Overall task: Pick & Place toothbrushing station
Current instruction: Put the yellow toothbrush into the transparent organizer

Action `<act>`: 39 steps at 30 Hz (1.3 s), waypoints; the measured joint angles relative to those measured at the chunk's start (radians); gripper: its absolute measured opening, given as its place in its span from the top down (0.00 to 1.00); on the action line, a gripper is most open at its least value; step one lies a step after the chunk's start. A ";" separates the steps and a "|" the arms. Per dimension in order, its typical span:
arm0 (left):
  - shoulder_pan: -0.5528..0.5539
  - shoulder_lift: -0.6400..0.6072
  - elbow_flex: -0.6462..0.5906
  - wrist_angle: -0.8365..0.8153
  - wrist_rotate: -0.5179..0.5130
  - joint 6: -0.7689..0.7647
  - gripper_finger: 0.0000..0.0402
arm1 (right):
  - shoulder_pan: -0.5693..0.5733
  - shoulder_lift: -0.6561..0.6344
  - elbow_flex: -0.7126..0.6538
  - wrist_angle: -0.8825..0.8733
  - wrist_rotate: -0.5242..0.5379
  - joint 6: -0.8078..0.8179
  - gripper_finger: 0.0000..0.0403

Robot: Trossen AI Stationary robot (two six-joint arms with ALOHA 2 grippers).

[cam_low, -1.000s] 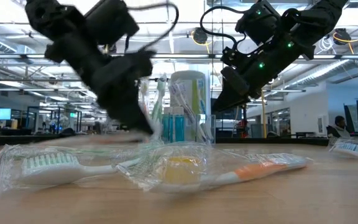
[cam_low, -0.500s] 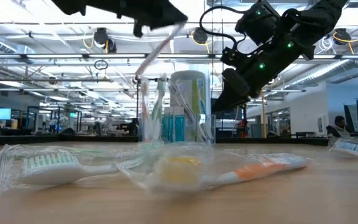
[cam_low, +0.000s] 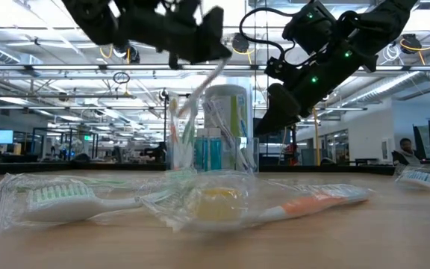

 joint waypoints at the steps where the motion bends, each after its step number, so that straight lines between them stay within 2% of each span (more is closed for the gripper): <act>1: 0.006 0.022 0.000 0.020 -0.003 -0.007 0.91 | -0.003 0.000 0.000 0.000 0.001 0.000 0.64; 11: -0.013 0.138 0.001 0.022 -0.224 -0.047 0.91 | -0.008 0.000 0.000 -0.006 -0.001 0.000 0.64; 15: -0.046 0.149 0.001 0.019 -0.362 0.042 0.91 | -0.008 0.000 0.000 -0.007 -0.001 0.000 0.64; 19: -0.078 0.141 0.000 0.109 -0.450 0.148 0.91 | -0.008 0.000 0.000 -0.006 -0.001 0.000 0.64; 22: -0.094 0.140 0.000 0.190 -0.480 0.192 0.91 | -0.008 0.000 0.000 -0.006 -0.001 0.000 0.64; 24: -0.098 0.140 0.000 0.204 -0.483 0.166 0.91 | -0.008 0.000 0.000 -0.005 -0.001 0.000 0.64; 28: -0.097 0.140 0.000 0.189 -0.488 0.065 0.91 | -0.008 0.000 0.000 -0.004 -0.001 0.000 0.64; 34: -0.082 0.152 0.000 0.156 -0.489 0.070 0.91 | -0.008 0.000 0.000 -0.004 -0.002 0.000 0.64; 39: -0.065 0.174 0.001 0.145 -0.485 0.000 0.91 | -0.008 0.000 0.000 -0.004 -0.002 0.000 0.64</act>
